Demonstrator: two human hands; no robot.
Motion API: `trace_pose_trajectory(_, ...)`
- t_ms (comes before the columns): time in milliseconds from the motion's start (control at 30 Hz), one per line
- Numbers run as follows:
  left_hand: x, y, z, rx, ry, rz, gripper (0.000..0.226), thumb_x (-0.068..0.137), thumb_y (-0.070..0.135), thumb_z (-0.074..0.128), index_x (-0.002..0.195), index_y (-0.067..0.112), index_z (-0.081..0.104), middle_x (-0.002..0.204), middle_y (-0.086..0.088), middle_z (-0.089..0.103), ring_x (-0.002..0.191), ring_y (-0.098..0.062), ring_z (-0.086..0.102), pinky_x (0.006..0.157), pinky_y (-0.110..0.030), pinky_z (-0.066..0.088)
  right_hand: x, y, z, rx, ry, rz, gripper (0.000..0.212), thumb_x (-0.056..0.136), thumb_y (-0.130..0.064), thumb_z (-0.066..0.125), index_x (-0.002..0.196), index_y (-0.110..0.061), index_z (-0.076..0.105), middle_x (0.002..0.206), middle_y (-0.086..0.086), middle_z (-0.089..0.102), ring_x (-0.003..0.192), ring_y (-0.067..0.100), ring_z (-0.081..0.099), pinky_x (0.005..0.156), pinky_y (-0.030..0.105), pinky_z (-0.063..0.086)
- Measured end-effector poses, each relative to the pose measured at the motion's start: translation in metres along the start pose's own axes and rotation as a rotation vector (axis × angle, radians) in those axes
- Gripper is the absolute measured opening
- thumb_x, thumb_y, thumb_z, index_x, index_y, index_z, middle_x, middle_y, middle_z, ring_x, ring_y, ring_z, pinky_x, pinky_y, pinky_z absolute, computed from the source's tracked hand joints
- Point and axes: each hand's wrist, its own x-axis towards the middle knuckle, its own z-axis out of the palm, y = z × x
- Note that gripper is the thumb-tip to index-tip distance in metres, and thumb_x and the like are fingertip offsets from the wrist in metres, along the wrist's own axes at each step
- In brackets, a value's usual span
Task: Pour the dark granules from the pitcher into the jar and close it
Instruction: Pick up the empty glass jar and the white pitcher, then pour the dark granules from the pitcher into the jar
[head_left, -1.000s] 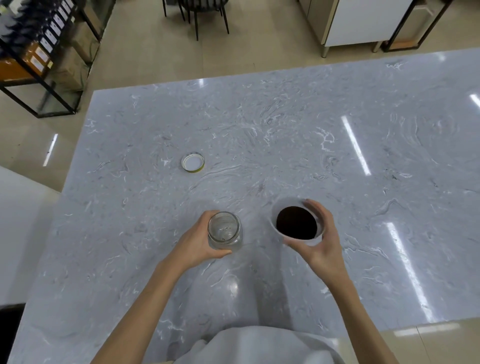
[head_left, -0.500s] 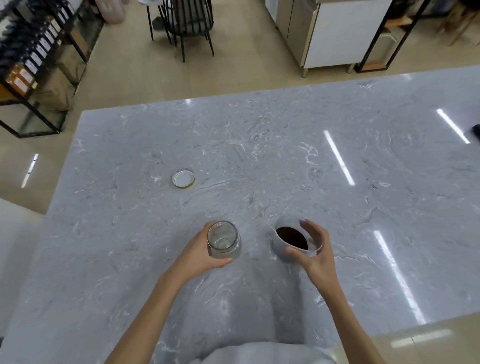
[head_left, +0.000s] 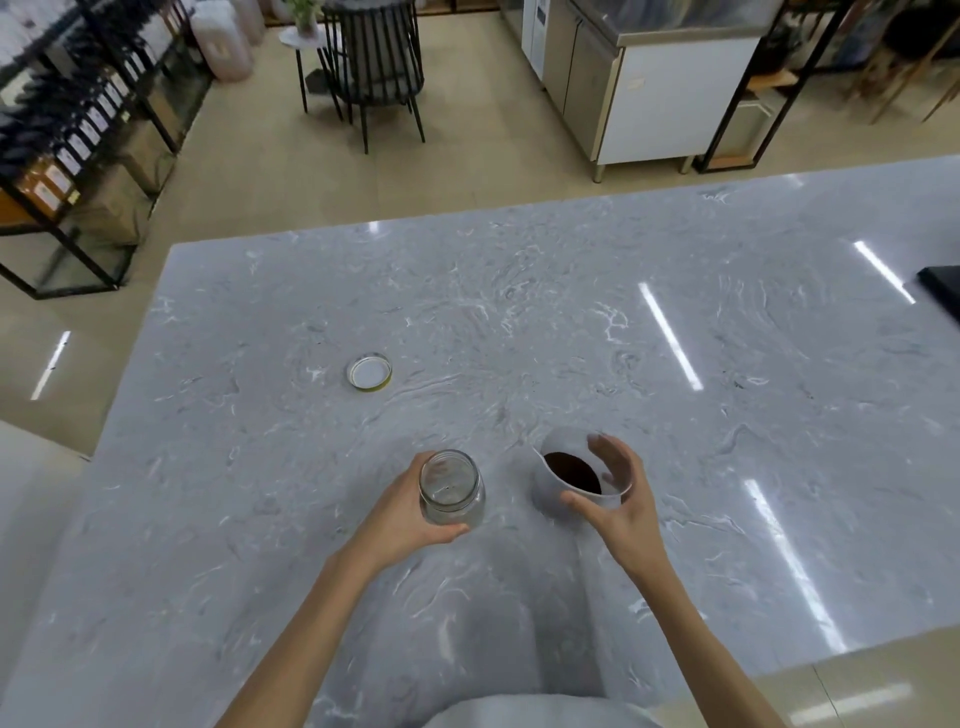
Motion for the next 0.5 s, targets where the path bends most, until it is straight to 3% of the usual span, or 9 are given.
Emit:
trace_pose_trajectory(133,-0.001,0.001,0.001,-0.007,0.004,-0.008,0.087,0.058,0.045,0.089,0.131,0.038,0.043,0.123,0.026,0.058,0.113,0.015,0.053,0.089,-0.001,0.037,-0.003,0.001,0.009,-0.015,-0.073,-0.009,0.084,0.068,-0.031,0.091,0.138,-0.031,0.045,0.141,-0.013,0.053,0.134,0.01,0.048,0.111,0.038,0.041)
trace_pose_trajectory(300,-0.001,0.001,0.003,-0.009,0.022,-0.021,0.088,0.058,0.043,0.091,0.131,0.039,0.042,0.124,0.022,0.06,0.114,0.01,0.056,0.094,-0.01,0.04,-0.006,0.005,0.013,-0.009,-0.051,-0.031,0.091,0.067,-0.044,0.089,0.143,-0.031,0.04,0.145,-0.011,0.049,0.137,0.01,0.045,0.11,0.019,0.037)
trace_pose_trajectory(400,-0.002,0.002,0.004,-0.004,0.036,-0.026,0.088,0.061,0.038,0.093,0.133,0.034,0.043,0.125,0.017,0.061,0.115,0.002,0.058,0.097,-0.016,0.043,-0.009,0.007,0.015,0.005,-0.045,0.001,0.09,0.065,-0.051,0.087,0.14,-0.035,0.039,0.144,-0.01,0.048,0.137,0.01,0.044,0.109,0.024,0.039)
trace_pose_trajectory(500,-0.002,0.004,0.003,0.001,0.025,-0.032,0.088,0.061,0.039,0.093,0.133,0.035,0.042,0.124,0.019,0.061,0.114,0.005,0.058,0.095,-0.014,0.043,0.0,0.004,0.015,-0.007,-0.08,0.028,0.091,0.063,-0.056,0.087,0.138,-0.038,0.04,0.144,-0.012,0.049,0.136,0.008,0.044,0.107,0.025,0.037)
